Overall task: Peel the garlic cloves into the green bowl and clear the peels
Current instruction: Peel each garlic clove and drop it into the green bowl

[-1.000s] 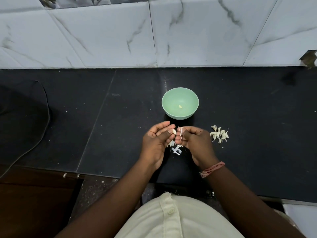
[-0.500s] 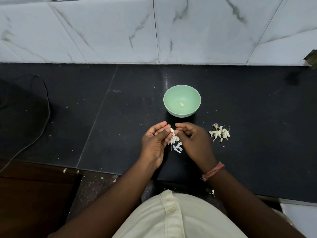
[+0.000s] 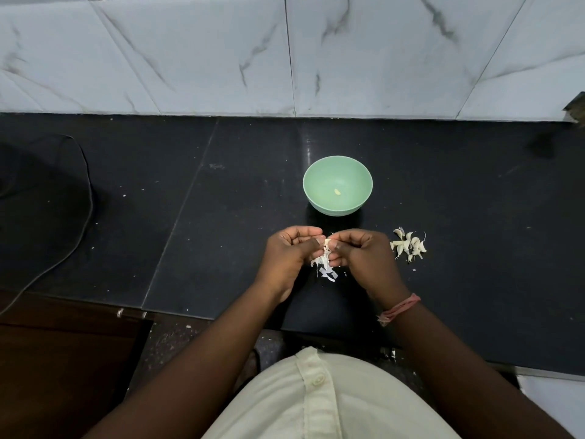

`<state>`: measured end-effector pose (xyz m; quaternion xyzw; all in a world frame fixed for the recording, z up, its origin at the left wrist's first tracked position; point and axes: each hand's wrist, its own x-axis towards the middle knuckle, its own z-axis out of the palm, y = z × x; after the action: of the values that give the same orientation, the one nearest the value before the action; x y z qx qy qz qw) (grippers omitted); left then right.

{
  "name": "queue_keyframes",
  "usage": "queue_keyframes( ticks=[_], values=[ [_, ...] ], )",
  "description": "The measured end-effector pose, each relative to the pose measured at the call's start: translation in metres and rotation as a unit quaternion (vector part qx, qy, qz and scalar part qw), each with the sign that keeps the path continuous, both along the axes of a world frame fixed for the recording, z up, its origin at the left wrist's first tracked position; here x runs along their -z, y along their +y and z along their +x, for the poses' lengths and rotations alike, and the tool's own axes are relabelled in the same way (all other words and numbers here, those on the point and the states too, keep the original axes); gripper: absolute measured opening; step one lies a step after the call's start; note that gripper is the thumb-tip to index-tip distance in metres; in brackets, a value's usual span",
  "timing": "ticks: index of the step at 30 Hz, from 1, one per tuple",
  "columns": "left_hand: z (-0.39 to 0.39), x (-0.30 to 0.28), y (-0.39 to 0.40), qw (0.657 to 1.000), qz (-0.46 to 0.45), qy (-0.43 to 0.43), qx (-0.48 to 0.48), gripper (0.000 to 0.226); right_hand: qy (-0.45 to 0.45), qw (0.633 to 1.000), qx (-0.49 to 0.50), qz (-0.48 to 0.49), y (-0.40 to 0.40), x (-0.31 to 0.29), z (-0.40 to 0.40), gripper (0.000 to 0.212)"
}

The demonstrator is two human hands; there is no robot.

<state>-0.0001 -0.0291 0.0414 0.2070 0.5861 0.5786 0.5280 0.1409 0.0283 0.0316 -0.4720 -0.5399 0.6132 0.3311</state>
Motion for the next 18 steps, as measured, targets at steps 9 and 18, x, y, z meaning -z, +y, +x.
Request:
queue_keyframes(
  ticks=[9,18],
  values=[
    [0.000,-0.001,0.008,0.998,-0.032,0.050,0.025,0.011,0.068,0.993,-0.014,-0.093,0.003,-0.001,0.001,0.013],
    [0.008,0.006,0.008,0.999,-0.026,0.033,-0.025,0.016,0.092,0.992,0.041,-0.071,-0.005,0.009,-0.011,0.025]
  ],
)
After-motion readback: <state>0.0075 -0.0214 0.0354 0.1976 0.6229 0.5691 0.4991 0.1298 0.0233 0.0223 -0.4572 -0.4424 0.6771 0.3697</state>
